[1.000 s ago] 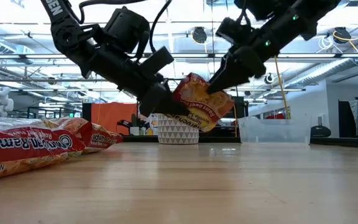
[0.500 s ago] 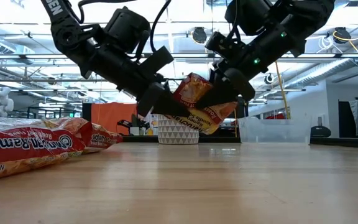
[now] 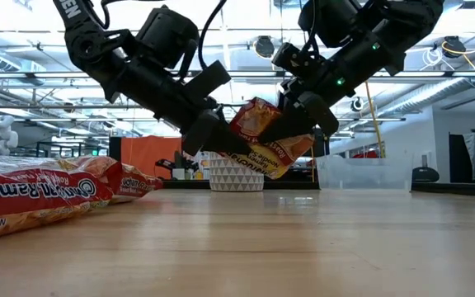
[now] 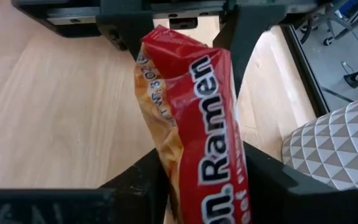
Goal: Sort Maruchan noodles
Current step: Put the top red noodle pack into the transparent bin
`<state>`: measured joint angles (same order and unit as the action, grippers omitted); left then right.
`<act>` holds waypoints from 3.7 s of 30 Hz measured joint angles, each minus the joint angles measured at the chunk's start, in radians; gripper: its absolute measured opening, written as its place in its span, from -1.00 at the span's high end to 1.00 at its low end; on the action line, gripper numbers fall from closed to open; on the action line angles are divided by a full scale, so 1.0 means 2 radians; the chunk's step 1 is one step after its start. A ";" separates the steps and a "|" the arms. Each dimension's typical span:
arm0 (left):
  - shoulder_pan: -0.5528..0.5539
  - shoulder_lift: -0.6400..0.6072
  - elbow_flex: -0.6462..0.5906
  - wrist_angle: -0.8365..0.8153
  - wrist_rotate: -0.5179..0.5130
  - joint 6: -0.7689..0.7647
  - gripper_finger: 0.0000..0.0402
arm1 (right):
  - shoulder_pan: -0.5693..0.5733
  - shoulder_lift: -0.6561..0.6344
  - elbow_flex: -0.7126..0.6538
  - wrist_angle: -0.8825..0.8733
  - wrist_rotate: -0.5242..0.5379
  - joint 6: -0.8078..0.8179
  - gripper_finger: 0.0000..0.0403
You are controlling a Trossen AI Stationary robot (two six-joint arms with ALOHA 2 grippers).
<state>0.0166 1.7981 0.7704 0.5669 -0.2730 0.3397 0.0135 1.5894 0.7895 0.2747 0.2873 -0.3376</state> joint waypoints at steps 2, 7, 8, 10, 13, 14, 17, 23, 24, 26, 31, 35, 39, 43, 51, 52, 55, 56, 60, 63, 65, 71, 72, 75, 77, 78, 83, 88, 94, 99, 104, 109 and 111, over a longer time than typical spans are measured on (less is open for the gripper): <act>-0.005 0.000 0.000 0.004 -0.023 0.000 0.11 | 0.000 -0.005 0.000 -0.005 0.002 0.000 0.25; -0.020 0.000 0.002 0.013 -0.090 -0.003 -0.28 | 0.000 -0.024 0.000 -0.025 0.021 0.001 0.33; -0.024 0.000 0.002 0.013 -0.102 0.000 -0.36 | 0.000 -0.030 0.000 -0.031 0.027 0.001 0.34; -0.032 -0.005 0.002 0.011 -0.122 0.008 -0.48 | 0.000 -0.042 0.000 -0.045 0.038 0.003 0.36; -0.042 -0.022 0.002 0.006 -0.127 0.005 -0.59 | 0.000 -0.060 0.000 -0.067 0.057 0.016 0.35; -0.044 -0.033 0.002 -0.001 -0.127 0.000 -0.60 | 0.000 -0.067 0.000 -0.078 0.065 0.020 0.34; -0.048 -0.066 0.002 -0.018 -0.128 -0.015 -0.61 | -0.002 -0.087 0.000 -0.096 0.078 0.033 0.33; -0.055 -0.140 0.002 -0.085 -0.131 -0.065 -0.61 | -0.011 -0.121 -0.001 -0.121 0.104 0.064 0.34; -0.055 -0.151 0.002 -0.101 -0.131 -0.073 -0.61 | -0.013 -0.128 -0.002 -0.123 0.109 0.070 0.34; -0.058 -0.165 0.002 -0.120 -0.131 -0.088 -0.61 | -0.014 -0.141 -0.011 -0.125 0.121 0.082 0.34; -0.063 -0.189 0.003 -0.169 -0.131 -0.100 -0.61 | -0.022 -0.190 -0.036 -0.120 0.154 0.110 0.34; -0.065 -0.190 0.002 -0.183 -0.134 -0.102 -0.61 | -0.031 -0.242 -0.064 -0.104 0.177 0.132 0.34; -0.065 -0.190 0.002 -0.184 -0.135 -0.101 -0.61 | -0.041 -0.299 -0.120 -0.013 0.185 0.133 0.33; -0.065 -0.190 0.002 -0.184 -0.135 -0.109 -0.61 | -0.053 -0.344 -0.197 0.126 0.185 0.097 0.33; -0.079 -0.190 0.002 -0.224 -0.136 -0.167 -0.61 | -0.094 -0.373 -0.316 0.446 0.195 0.028 0.33; -0.083 -0.190 0.002 -0.230 -0.136 -0.174 -0.61 | -0.098 -0.373 -0.318 0.461 0.205 0.025 0.33; -0.091 -0.189 0.002 -0.243 -0.136 -0.192 -0.61 | -0.112 -0.372 -0.317 0.462 0.243 0.015 0.33; -0.093 -0.189 0.002 -0.244 -0.136 -0.197 -0.61 | -0.119 -0.370 -0.315 0.460 0.251 0.011 0.33; -0.101 -0.189 0.002 -0.241 -0.141 -0.194 -0.61 | -0.150 -0.358 -0.308 0.458 0.263 0.016 0.33; -0.101 -0.189 0.002 -0.231 -0.154 -0.175 -0.61 | -0.180 -0.345 -0.308 0.453 0.263 0.049 0.33; -0.097 -0.189 0.002 -0.219 -0.160 -0.159 -0.61 | -0.200 -0.331 -0.308 0.452 0.262 0.068 0.33; -0.076 -0.189 0.002 -0.171 -0.162 -0.110 -0.61 | -0.253 -0.286 -0.308 0.454 0.262 0.158 0.33; -0.072 -0.189 0.002 -0.164 -0.162 -0.105 -0.61 | -0.259 -0.277 -0.308 0.455 0.262 0.169 0.33; -0.060 -0.189 0.002 -0.148 -0.161 -0.089 -0.61 | -0.274 -0.251 -0.308 0.460 0.261 0.190 0.33; -0.052 -0.189 0.002 -0.141 -0.161 -0.080 -0.61 | -0.281 -0.236 -0.308 0.465 0.262 0.198 0.33; -0.049 -0.189 0.002 -0.139 -0.161 -0.077 -0.61 | -0.284 -0.229 -0.308 0.468 0.262 0.203 0.33; -0.035 -0.189 0.002 -0.132 -0.154 -0.064 -0.61 | -0.288 -0.197 -0.304 0.475 0.262 0.210 0.33; -0.027 -0.189 0.002 -0.116 -0.130 -0.064 -0.61 | -0.288 -0.166 -0.281 0.435 0.263 0.204 0.33; -0.029 -0.189 0.002 -0.108 -0.116 -0.066 -0.61 | -0.290 -0.132 -0.243 0.356 0.263 0.219 0.33; -0.034 -0.189 0.002 -0.108 -0.115 -0.066 -0.61 | -0.303 -0.114 -0.230 0.358 0.262 0.237 0.33; -0.036 -0.189 0.002 -0.109 -0.114 -0.070 -0.61 | -0.321 -0.095 -0.227 0.361 0.261 0.292 0.32; -0.036 -0.189 0.002 -0.109 -0.114 -0.076 -0.61 | -0.320 -0.064 -0.227 0.402 0.260 0.307 0.29; -0.036 -0.189 0.002 -0.109 -0.114 -0.076 -0.61 | -0.317 -0.050 -0.226 0.423 0.254 0.308 0.29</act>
<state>-0.0547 1.4193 0.7738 0.3492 -0.5018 0.1886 -0.6205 1.4890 0.3367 1.1214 0.7944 0.2778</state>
